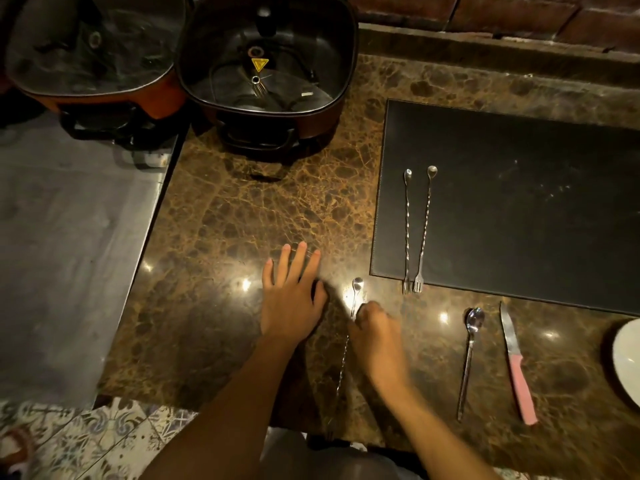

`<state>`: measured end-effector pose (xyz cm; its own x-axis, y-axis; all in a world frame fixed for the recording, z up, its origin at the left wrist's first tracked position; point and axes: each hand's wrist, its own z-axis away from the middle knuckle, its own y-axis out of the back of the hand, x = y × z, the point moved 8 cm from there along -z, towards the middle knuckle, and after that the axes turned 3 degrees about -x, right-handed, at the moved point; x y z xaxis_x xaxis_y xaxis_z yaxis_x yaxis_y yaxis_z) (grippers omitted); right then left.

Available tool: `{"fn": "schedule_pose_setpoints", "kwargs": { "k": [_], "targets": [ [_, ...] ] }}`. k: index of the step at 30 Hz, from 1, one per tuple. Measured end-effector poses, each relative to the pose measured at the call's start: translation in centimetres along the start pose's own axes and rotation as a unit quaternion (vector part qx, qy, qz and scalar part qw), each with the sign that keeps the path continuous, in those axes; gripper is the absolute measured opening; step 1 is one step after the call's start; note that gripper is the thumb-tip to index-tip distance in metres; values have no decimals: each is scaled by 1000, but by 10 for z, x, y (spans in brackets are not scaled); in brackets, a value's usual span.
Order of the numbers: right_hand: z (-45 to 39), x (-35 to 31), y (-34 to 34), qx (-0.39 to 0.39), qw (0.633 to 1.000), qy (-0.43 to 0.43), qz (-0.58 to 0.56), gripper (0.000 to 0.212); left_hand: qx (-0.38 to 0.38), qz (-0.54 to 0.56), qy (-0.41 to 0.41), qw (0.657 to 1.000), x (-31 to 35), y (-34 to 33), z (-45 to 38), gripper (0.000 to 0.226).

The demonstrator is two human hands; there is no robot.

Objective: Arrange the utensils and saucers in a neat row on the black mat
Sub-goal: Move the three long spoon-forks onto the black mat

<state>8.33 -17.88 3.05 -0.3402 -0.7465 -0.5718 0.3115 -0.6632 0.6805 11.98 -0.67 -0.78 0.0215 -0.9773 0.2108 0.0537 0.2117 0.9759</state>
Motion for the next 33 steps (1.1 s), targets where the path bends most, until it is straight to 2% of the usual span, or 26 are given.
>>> {"fn": "schedule_pose_setpoints", "kwargs": {
  "k": [2,11,18,23,28,33],
  "targets": [
    [22,0,-15,-14,1000,2,9,5,13,-11,-4,1000,0,0,0,61],
    [28,8,-27,-53,996,-57,37,26,68,-23,-19,997,2,1,3,55],
    [29,10,-24,-53,997,-54,27,17,70,-18,-19,997,2,2,3,54],
    [13,2,1,-4,999,-34,4,12,68,-21,-20,997,-2,-3,3,55],
    [-45,-19,56,76,997,-7,-12,7,47,-16,-10,999,-5,-10,0,57],
    [-114,-35,90,101,994,-45,4,9,24,-7,-4,1000,-5,-9,-2,58]
  ]
}}
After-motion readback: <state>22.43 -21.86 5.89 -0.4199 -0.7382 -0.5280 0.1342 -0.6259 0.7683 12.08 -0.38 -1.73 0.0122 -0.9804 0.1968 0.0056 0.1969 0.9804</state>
